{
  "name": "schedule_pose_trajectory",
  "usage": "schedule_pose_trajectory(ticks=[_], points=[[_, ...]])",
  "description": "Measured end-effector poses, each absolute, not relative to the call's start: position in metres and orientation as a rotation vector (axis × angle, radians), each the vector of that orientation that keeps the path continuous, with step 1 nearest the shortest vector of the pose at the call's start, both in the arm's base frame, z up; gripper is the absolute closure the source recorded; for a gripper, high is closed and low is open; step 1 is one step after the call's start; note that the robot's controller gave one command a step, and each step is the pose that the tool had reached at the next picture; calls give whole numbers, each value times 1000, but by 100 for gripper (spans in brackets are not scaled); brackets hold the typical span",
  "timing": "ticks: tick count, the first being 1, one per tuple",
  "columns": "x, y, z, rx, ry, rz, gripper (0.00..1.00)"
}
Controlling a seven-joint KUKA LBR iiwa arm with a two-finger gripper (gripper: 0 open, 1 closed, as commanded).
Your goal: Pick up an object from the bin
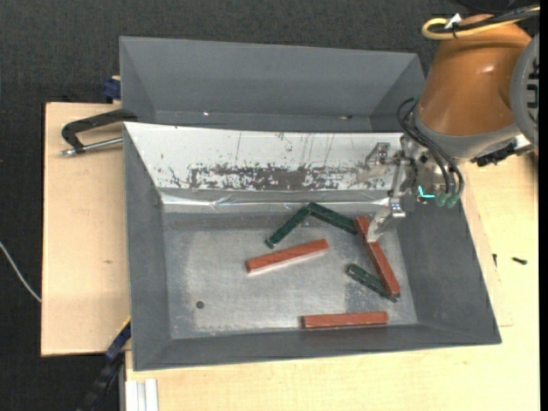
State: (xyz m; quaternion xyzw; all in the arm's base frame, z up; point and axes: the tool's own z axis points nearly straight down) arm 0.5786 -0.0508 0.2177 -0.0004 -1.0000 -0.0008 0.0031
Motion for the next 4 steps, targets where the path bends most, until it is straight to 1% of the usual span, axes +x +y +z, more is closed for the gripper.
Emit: schedule_pose_trajectory(ticks=[1, 2, 3, 4], points=[[580, -51, 222, 0, -3144, -1, 0], [587, -50, 171, -52, -3150, -1, 0], [595, -30, 106, 178, -3140, -1, 0], [583, 9, 78, 220, -3135, 1, 100]])
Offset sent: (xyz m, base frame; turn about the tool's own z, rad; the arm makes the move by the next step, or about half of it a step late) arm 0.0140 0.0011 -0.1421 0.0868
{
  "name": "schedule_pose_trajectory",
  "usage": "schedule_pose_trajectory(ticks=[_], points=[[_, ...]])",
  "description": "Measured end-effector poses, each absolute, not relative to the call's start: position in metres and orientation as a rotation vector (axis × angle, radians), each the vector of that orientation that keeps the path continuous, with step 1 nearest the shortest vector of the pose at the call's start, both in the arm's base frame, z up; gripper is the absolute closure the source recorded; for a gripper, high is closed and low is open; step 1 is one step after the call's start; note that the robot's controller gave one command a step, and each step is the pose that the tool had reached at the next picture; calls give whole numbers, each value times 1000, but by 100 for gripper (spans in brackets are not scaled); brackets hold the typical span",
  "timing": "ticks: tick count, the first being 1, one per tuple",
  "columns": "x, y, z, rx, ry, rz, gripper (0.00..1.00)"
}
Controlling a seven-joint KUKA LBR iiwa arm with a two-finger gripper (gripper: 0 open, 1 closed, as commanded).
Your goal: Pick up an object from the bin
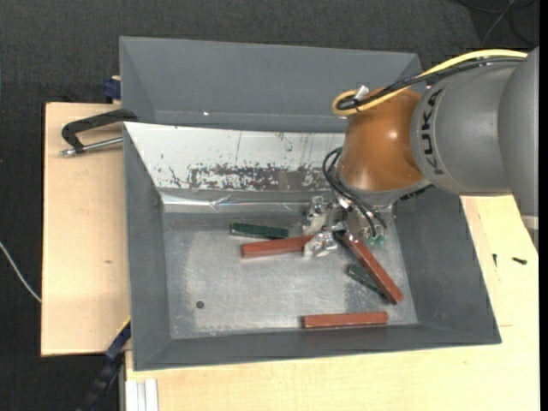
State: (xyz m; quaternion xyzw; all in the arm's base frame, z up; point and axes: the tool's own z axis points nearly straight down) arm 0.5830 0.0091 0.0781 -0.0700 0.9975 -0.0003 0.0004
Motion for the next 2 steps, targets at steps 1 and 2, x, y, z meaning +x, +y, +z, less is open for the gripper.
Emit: schedule_pose_trajectory(ticks=[1, 2], points=[[583, 9, 78, -220, 3133, -1, 100], [576, -43, 272, -137, 3122, -3, 100]])
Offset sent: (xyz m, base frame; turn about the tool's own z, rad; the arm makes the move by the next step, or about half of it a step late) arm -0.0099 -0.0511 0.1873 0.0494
